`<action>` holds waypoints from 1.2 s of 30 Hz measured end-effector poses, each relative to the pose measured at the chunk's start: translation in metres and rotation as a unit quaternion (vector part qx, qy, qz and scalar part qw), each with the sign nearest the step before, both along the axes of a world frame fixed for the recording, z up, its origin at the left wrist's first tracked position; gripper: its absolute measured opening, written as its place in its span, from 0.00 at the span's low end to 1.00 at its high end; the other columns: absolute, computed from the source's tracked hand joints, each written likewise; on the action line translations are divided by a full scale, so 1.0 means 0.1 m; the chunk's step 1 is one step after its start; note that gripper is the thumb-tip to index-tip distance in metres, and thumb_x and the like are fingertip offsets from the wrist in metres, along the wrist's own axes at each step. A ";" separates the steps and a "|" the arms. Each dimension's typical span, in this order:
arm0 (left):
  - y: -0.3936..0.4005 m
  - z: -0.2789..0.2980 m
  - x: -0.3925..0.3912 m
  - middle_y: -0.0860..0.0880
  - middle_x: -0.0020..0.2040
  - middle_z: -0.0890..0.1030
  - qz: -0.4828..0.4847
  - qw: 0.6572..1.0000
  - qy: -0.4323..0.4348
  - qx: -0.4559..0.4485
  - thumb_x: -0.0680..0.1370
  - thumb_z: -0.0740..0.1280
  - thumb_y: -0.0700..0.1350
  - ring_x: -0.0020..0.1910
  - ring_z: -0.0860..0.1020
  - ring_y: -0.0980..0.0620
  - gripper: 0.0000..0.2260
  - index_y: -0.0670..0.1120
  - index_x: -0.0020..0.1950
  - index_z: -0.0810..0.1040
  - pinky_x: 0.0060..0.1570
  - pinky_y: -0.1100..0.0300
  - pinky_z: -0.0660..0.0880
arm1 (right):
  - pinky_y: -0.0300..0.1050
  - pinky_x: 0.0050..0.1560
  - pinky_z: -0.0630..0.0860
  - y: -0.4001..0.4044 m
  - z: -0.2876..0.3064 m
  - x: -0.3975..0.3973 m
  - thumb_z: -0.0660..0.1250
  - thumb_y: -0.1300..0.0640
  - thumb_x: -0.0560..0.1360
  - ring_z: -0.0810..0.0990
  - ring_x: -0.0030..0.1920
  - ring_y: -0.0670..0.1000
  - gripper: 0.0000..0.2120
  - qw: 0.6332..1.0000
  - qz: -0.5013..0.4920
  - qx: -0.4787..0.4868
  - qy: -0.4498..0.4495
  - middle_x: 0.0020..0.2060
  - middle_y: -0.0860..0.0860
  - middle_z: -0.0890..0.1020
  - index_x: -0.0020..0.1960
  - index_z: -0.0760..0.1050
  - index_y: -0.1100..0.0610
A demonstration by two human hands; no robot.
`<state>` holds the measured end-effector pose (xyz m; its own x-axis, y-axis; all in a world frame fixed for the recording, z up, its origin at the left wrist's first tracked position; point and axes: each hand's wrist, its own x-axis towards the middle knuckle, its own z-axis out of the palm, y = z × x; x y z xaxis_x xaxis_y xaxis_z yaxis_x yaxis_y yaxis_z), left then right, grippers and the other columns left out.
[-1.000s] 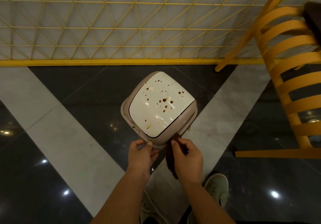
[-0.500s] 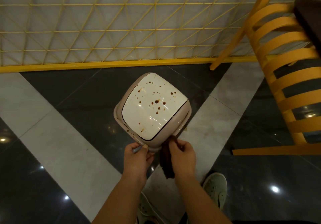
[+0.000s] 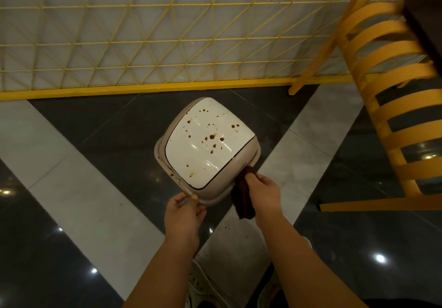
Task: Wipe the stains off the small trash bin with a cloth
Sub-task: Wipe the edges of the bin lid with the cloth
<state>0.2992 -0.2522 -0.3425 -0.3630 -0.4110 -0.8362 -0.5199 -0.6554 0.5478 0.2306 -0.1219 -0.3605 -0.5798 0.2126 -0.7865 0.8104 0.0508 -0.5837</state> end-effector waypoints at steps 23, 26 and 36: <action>0.30 -0.14 0.05 0.44 0.53 0.83 0.056 0.998 0.029 0.016 0.76 0.65 0.37 0.57 0.79 0.46 0.11 0.44 0.56 0.81 0.61 0.51 0.72 | 0.50 0.55 0.77 -0.36 -0.02 0.11 0.71 0.53 0.72 0.78 0.49 0.52 0.10 0.997 -0.076 0.014 0.010 0.47 0.51 0.80 0.53 0.76 0.53; 0.33 -0.13 0.01 0.45 0.52 0.82 0.065 0.997 0.035 -0.007 0.77 0.64 0.35 0.56 0.78 0.49 0.11 0.44 0.56 0.80 0.61 0.55 0.72 | 0.51 0.57 0.77 -0.29 -0.01 0.01 0.70 0.53 0.74 0.77 0.50 0.52 0.09 0.994 -0.104 0.021 0.029 0.47 0.49 0.78 0.52 0.74 0.50; 0.21 -0.16 0.05 0.35 0.52 0.82 0.034 0.999 -0.009 0.009 0.75 0.64 0.37 0.53 0.80 0.36 0.08 0.41 0.50 0.82 0.56 0.38 0.76 | 0.42 0.44 0.75 -0.51 -0.03 0.35 0.71 0.53 0.71 0.78 0.46 0.49 0.12 1.000 -0.004 0.017 0.024 0.47 0.50 0.80 0.53 0.76 0.53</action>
